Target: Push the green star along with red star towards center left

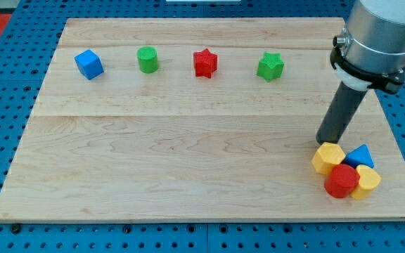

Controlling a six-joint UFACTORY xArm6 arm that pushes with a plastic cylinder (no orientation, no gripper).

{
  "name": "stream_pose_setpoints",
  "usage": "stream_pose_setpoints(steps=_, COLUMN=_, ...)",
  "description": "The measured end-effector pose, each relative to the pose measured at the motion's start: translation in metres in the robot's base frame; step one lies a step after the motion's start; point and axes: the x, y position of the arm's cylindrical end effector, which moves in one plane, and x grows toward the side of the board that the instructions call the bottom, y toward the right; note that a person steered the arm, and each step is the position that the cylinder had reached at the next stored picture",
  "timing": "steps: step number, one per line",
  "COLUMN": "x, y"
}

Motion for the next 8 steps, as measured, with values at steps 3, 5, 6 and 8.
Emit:
stream_pose_setpoints(steps=3, x=-0.024, y=-0.043)
stream_pose_setpoints(steps=5, x=-0.024, y=-0.045)
stream_pose_setpoints(steps=6, x=-0.047, y=-0.047)
stream_pose_setpoints(steps=8, x=-0.14, y=-0.051)
